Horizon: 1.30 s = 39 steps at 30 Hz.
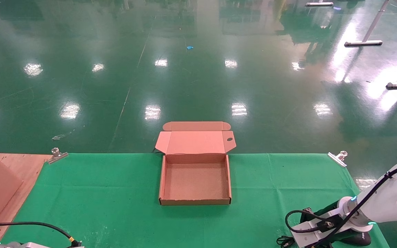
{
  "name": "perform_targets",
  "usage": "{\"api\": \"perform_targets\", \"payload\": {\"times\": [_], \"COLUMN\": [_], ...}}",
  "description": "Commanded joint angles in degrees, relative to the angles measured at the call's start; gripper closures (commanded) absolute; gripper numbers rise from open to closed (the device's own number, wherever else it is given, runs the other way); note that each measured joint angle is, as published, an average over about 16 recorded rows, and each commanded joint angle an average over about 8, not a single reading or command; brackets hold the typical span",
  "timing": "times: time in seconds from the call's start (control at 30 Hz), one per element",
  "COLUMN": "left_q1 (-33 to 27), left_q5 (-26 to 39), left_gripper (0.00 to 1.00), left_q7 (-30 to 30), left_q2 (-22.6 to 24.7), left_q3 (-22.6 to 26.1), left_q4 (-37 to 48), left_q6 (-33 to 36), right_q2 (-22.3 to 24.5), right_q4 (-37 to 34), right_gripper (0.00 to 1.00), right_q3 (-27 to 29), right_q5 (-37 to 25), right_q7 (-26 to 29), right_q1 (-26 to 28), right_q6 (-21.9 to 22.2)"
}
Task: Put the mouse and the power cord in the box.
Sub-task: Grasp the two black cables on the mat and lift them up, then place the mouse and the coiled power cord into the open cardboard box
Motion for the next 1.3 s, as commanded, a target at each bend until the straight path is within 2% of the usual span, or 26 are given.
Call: {"api": "perform_targets", "payload": {"times": [0.03,0.23,0.4,0.6,0.83,1.03,1.3], "left_q1": [-0.04,-1.94,-4.77,-7.25,-8.89,-13.52,-20.26], "left_q5": [-0.16,0.97,2.68,3.60,4.03,6.24,5.66], "left_gripper": [1.00,1.00,1.00,1.00,1.00,1.00,1.00], "left_q7": [0.20,-0.40,-2.68,-7.77,-17.50,-23.24,-22.33], "left_q2": [-0.14,-0.87,-2.08,-5.17,-8.20,-5.61,0.85], "left_q3": [-0.08,0.62,1.63,1.88,0.35,-0.24,-0.87], "left_q4": [0.23,-2.06,-8.15,-21.71,-40.50,-48.40,-45.22], "left_q6": [0.36,2.15,5.00,8.50,7.64,6.23,6.01], "right_q2": [0.09,1.44,3.37,5.30,5.55,2.64,-1.42], "right_q4": [-0.16,-0.16,0.45,1.85,4.14,7.49,14.38], "right_gripper": [1.00,1.00,1.00,1.00,1.00,1.00,1.00], "right_q3": [0.01,0.83,2.21,3.92,5.68,6.91,7.13], "right_q5": [0.02,1.19,3.18,5.69,8.32,10.14,10.29], "right_q7": [-0.10,-0.69,-1.76,-2.36,0.45,6.24,14.48], "right_q1": [0.04,1.77,4.80,9.54,14.90,19.16,22.72], "right_q6": [-0.21,-2.43,-6.34,-12.42,-18.70,-21.04,-20.58]}}
